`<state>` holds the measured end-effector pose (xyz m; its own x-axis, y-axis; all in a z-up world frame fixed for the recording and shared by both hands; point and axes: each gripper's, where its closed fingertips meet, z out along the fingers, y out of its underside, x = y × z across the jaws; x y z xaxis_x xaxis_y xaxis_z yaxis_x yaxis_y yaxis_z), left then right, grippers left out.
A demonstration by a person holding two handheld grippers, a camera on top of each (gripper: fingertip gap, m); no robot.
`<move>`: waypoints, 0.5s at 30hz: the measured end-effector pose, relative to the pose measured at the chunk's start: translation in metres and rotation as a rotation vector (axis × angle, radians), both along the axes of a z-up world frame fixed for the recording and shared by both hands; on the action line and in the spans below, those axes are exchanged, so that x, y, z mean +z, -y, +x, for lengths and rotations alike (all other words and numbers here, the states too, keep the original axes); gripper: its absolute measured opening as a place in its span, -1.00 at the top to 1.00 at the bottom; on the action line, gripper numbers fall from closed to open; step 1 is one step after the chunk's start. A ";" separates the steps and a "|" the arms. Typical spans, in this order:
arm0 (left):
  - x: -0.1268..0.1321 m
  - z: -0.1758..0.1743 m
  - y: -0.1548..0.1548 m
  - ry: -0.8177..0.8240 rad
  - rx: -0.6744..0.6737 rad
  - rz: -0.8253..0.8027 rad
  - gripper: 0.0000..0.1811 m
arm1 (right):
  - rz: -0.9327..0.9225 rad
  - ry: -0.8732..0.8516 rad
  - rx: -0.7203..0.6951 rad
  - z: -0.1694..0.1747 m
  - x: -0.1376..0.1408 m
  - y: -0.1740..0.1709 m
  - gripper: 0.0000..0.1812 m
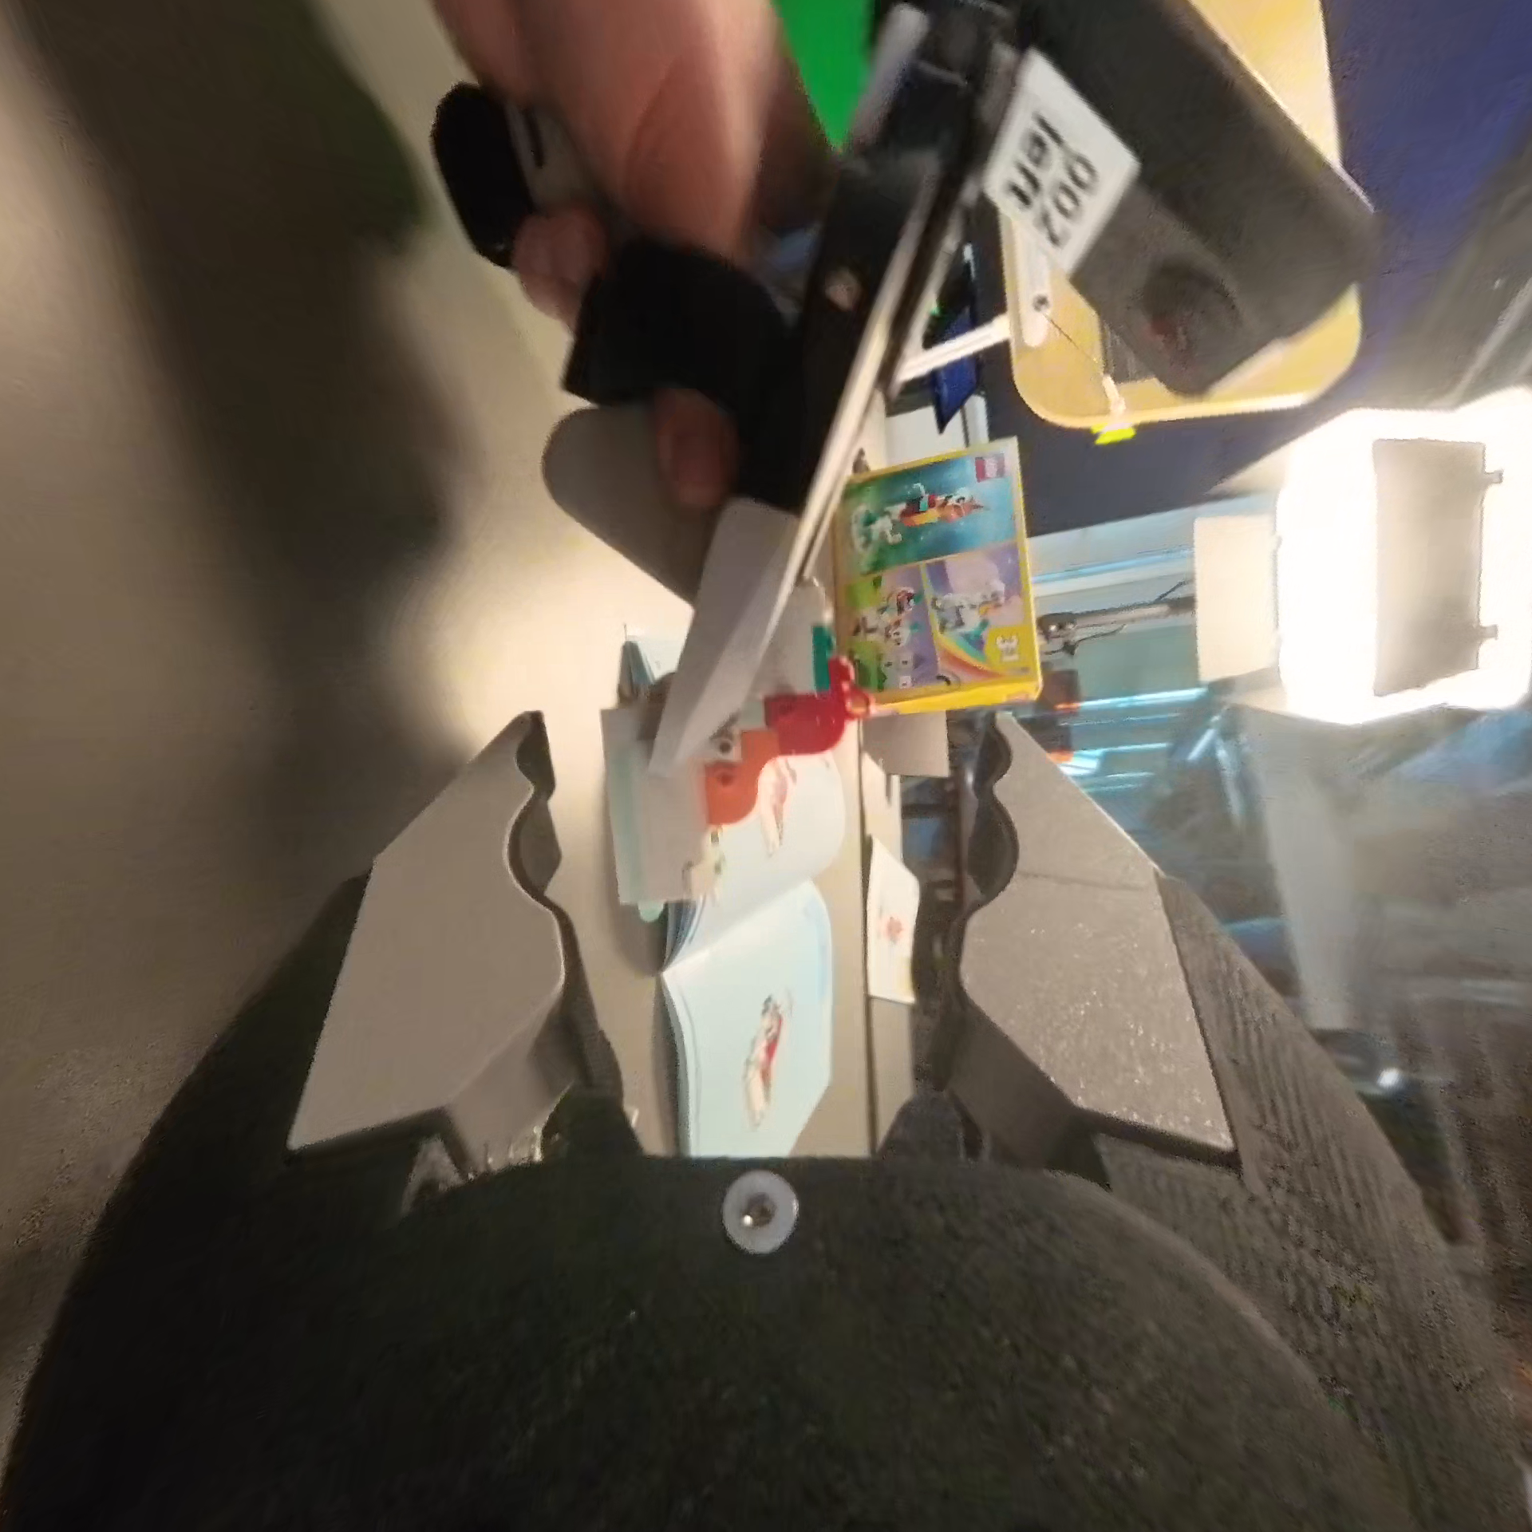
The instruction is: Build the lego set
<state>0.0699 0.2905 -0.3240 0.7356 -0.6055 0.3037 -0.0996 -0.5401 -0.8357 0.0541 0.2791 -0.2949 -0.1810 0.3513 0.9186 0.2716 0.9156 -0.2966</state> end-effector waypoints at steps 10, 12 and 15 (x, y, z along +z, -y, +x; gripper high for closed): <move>0.018 0.007 0.004 0.160 -0.016 -0.006 0.65 | 0.090 0.126 -0.116 0.014 -0.018 -0.028 0.23; 0.018 0.008 0.005 0.167 -0.019 -0.011 0.65 | 0.118 0.137 -0.138 0.012 -0.019 -0.028 0.30; 0.019 0.013 0.007 0.168 -0.035 -0.011 0.65 | 0.162 0.155 -0.183 0.011 -0.022 -0.031 0.45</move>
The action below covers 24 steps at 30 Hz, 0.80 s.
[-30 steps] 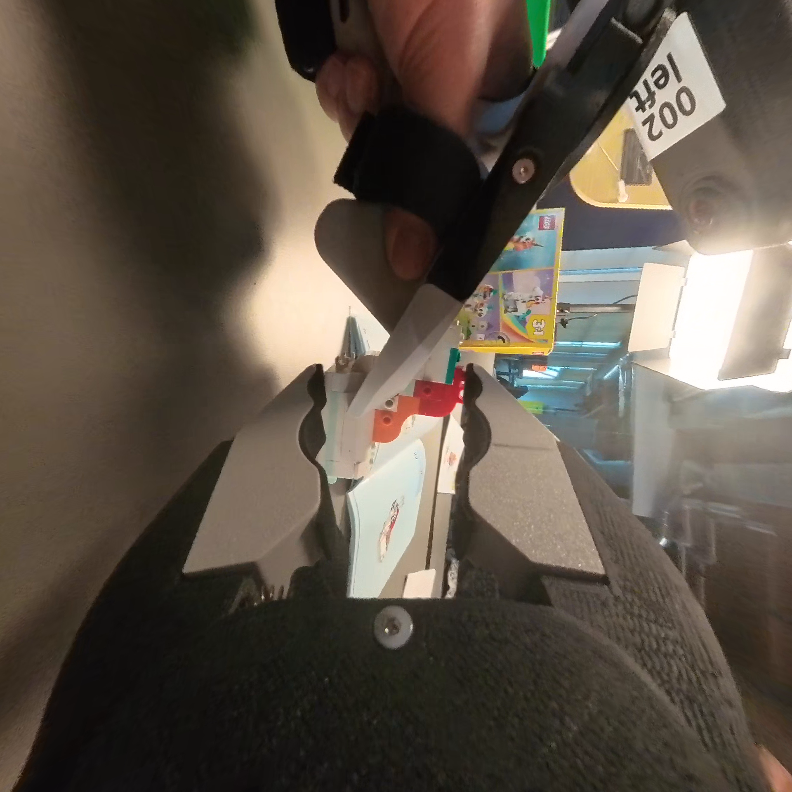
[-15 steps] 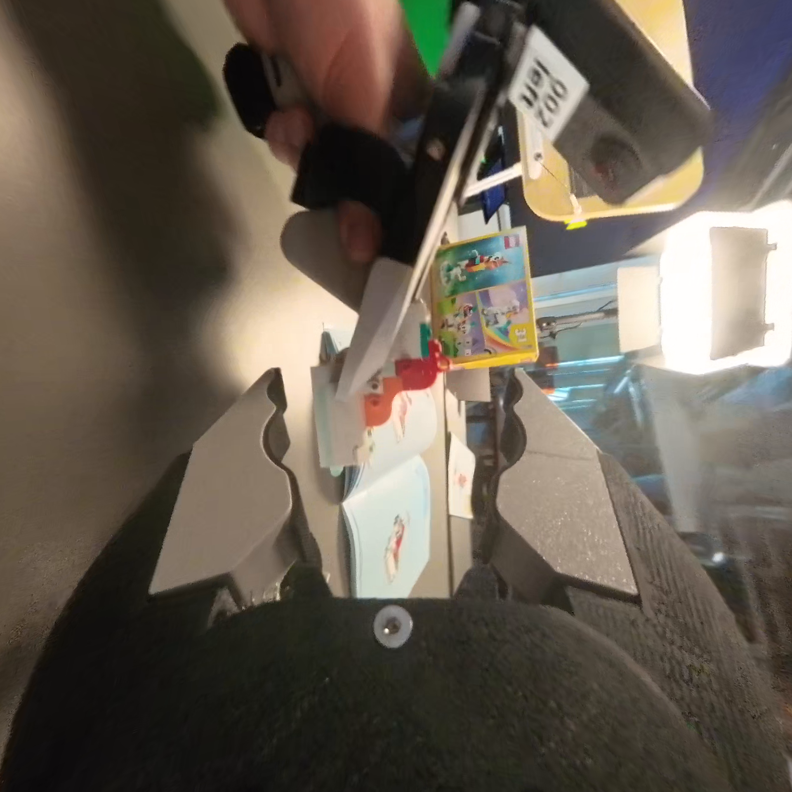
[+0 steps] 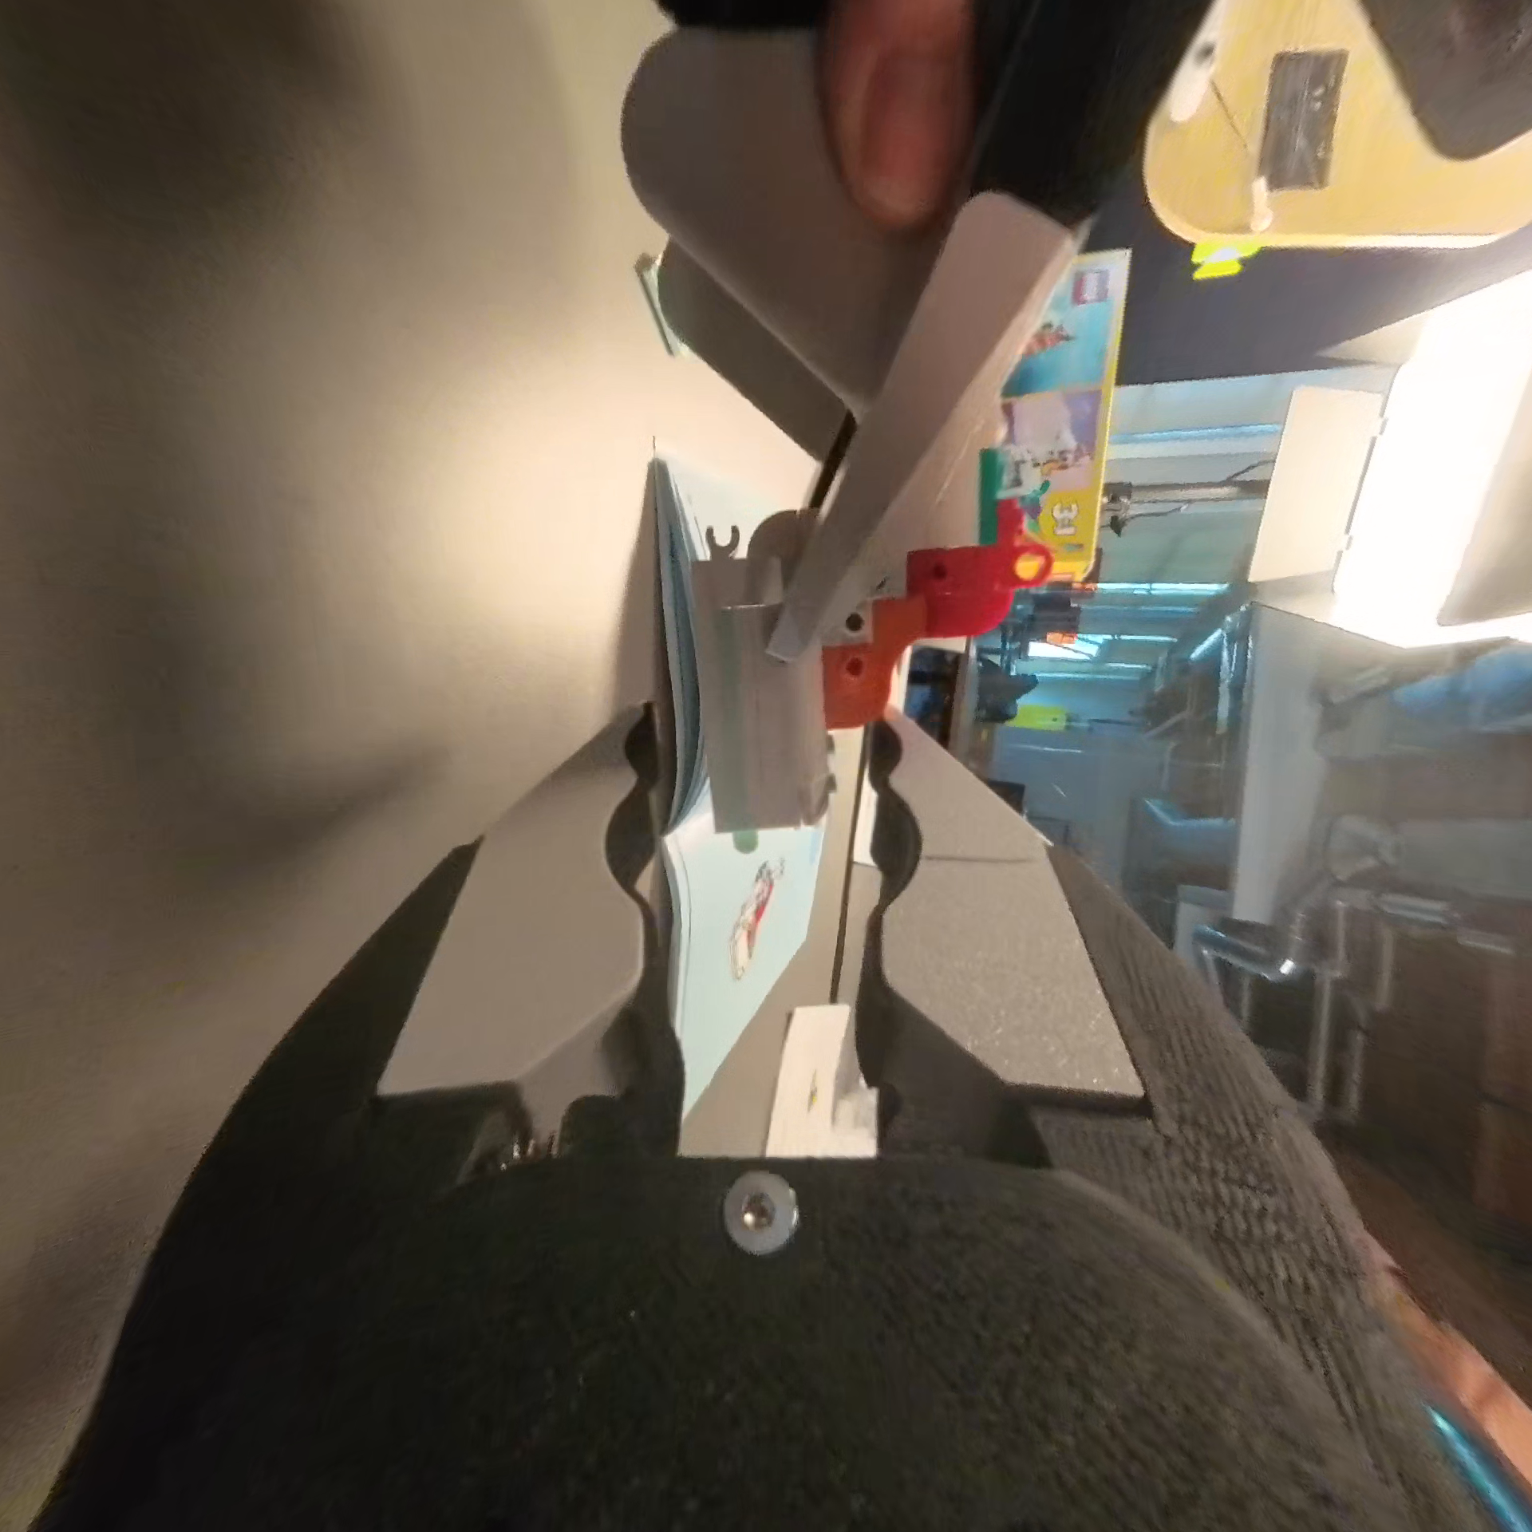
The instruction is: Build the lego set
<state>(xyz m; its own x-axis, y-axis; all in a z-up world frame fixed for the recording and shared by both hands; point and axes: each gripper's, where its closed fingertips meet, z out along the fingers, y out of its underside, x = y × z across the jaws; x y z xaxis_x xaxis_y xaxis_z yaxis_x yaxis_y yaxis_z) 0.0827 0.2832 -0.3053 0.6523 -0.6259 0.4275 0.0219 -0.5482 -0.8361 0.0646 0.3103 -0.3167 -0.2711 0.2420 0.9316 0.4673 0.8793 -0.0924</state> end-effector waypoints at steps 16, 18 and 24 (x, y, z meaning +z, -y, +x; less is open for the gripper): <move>0.019 -0.012 -0.005 -0.453 0.056 0.467 0.17 | -0.136 0.003 -0.055 0.011 -0.001 -0.016 0.70; 0.022 -0.016 -0.004 -0.634 0.061 0.599 0.18 | -0.171 0.000 -0.052 0.014 0.001 -0.018 0.71; 0.034 -0.014 0.005 -0.985 0.050 0.962 0.47 | -0.257 0.038 0.017 0.020 -0.002 -0.008 0.71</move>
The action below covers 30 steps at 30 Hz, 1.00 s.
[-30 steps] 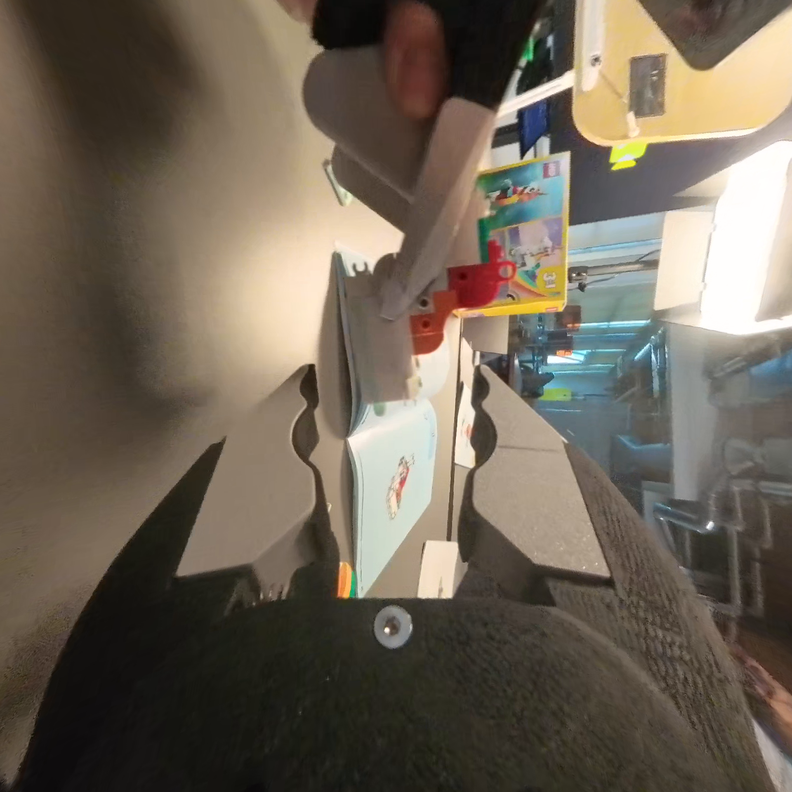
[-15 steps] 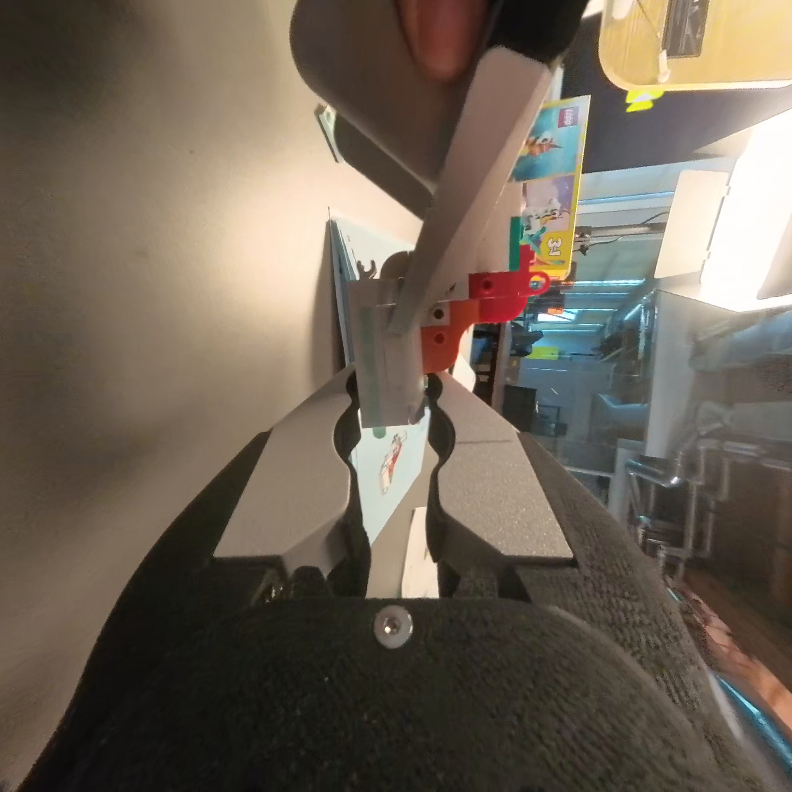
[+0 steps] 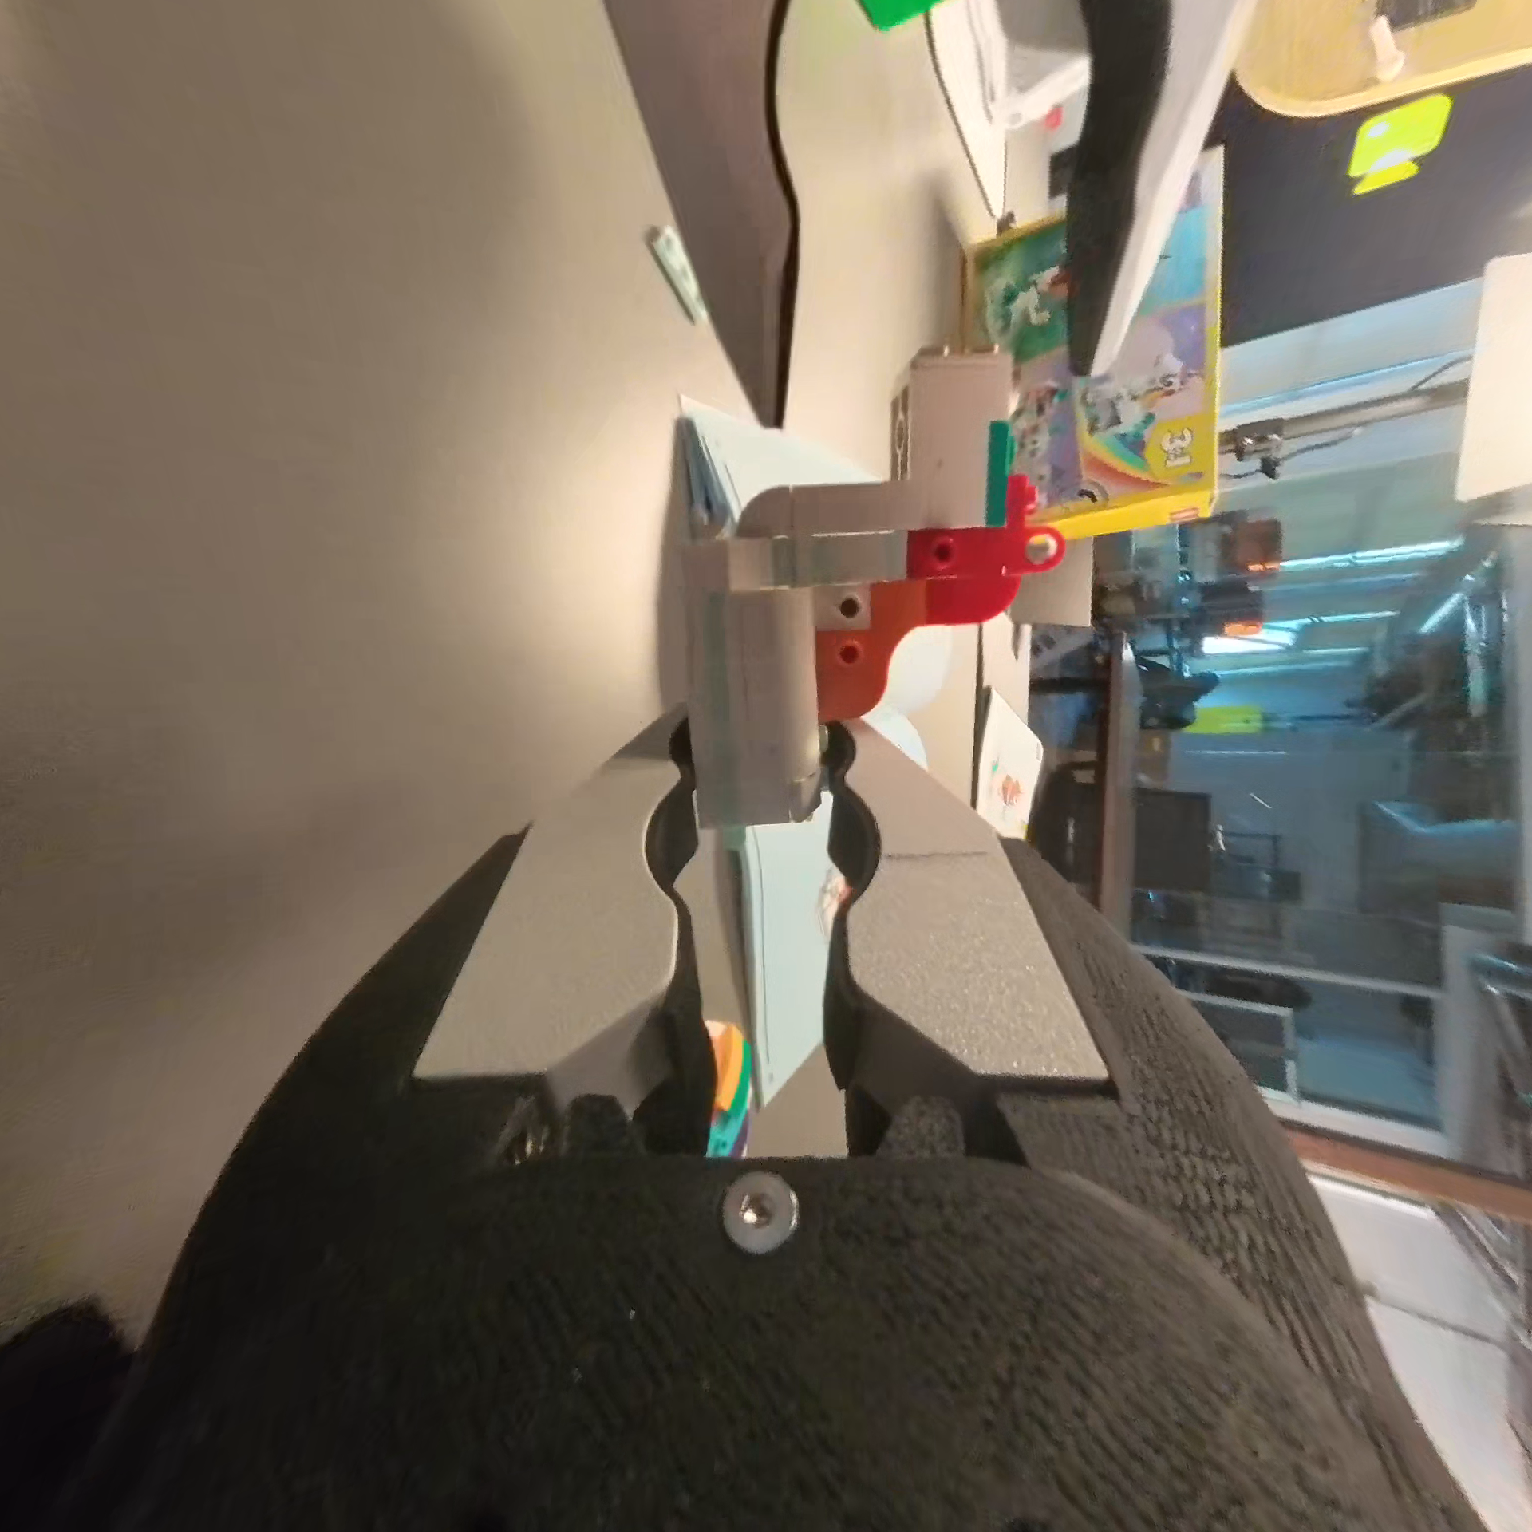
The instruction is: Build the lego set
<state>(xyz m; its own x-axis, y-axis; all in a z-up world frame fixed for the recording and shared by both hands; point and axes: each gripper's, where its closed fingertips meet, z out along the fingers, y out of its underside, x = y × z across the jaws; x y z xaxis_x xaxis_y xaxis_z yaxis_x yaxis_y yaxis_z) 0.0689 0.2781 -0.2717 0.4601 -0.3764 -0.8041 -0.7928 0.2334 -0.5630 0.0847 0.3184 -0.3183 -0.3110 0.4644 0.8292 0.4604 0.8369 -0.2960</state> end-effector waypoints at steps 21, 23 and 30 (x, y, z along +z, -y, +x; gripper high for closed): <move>-0.013 0.010 0.010 -0.216 -0.078 0.097 0.56 | -0.005 0.094 0.083 0.003 -0.014 0.017 0.71; -0.016 0.011 0.010 -0.233 -0.088 0.086 0.55 | -0.003 0.097 0.085 0.004 -0.014 0.017 0.71; -0.021 0.013 0.013 -0.225 -0.116 0.048 0.56 | -0.020 0.105 0.110 0.006 -0.014 0.021 0.71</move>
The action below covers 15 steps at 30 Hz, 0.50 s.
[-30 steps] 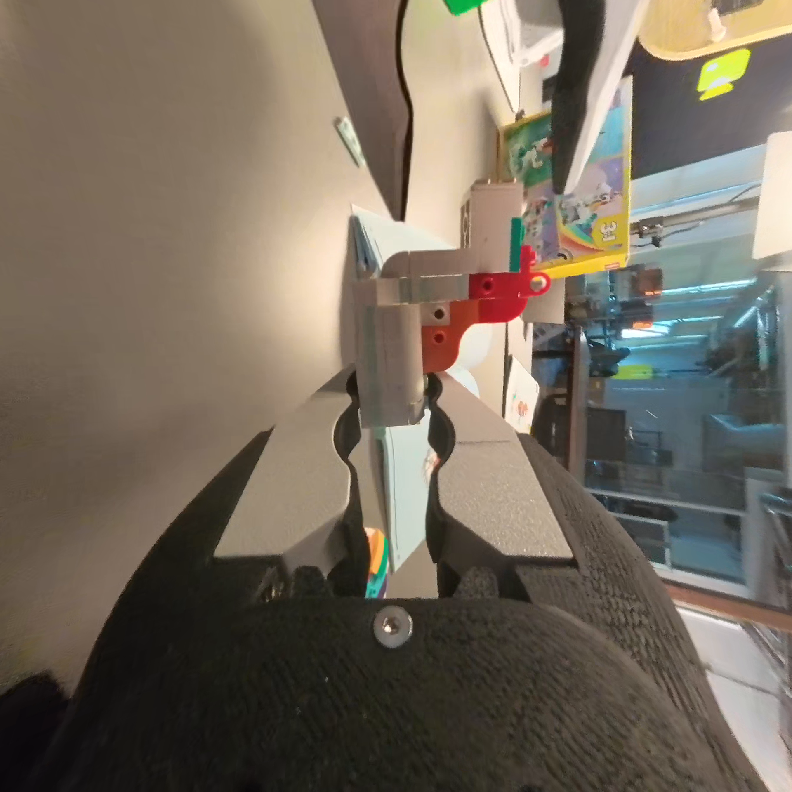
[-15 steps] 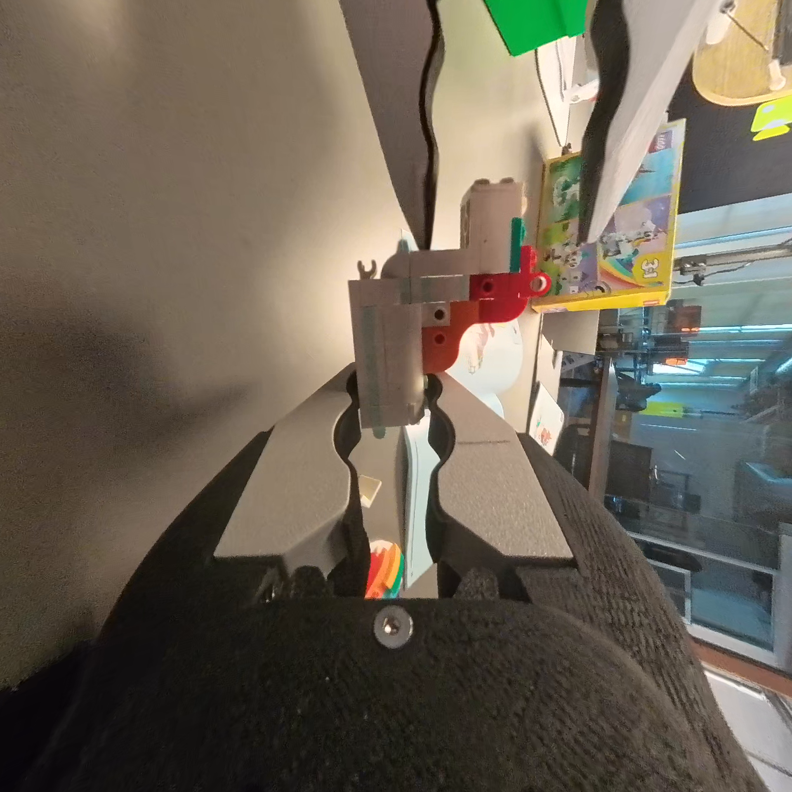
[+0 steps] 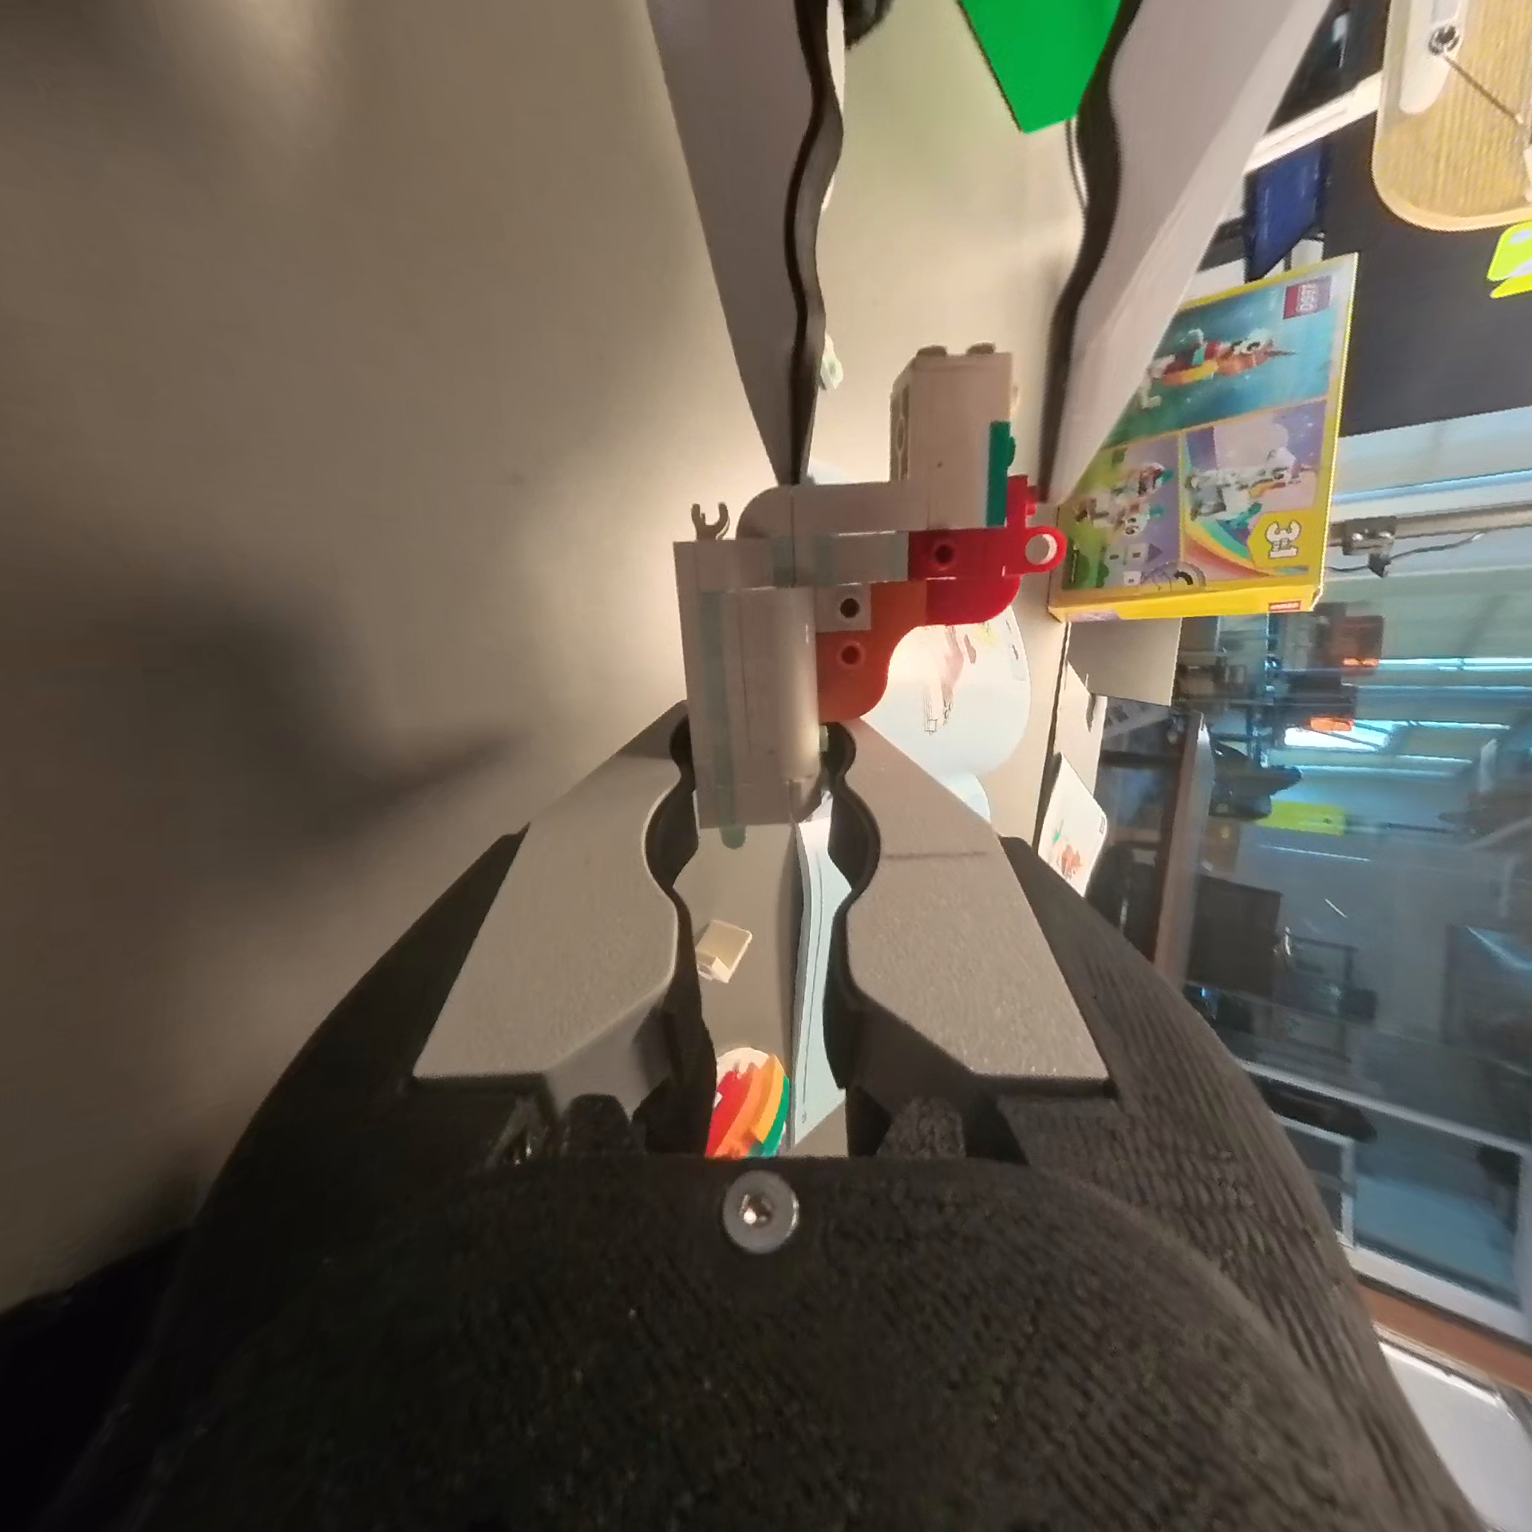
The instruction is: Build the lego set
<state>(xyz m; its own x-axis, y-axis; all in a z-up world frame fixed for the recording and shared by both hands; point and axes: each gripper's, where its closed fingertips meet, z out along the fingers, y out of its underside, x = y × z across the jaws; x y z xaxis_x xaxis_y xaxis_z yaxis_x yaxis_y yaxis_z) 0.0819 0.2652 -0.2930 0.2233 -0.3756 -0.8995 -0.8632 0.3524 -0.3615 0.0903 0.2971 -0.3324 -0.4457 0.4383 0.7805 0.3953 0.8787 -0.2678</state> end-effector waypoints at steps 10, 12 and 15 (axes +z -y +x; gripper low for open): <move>0.000 -0.001 0.002 0.033 -0.012 -0.033 0.71 | 0.050 0.017 0.016 0.001 -0.004 0.001 0.71; 0.001 -0.002 0.001 0.062 -0.011 -0.061 0.72 | 0.057 0.012 0.018 0.001 -0.003 0.001 0.71; 0.002 -0.003 0.001 0.080 -0.004 -0.070 0.73 | 0.055 0.002 0.019 0.000 -0.002 0.001 0.71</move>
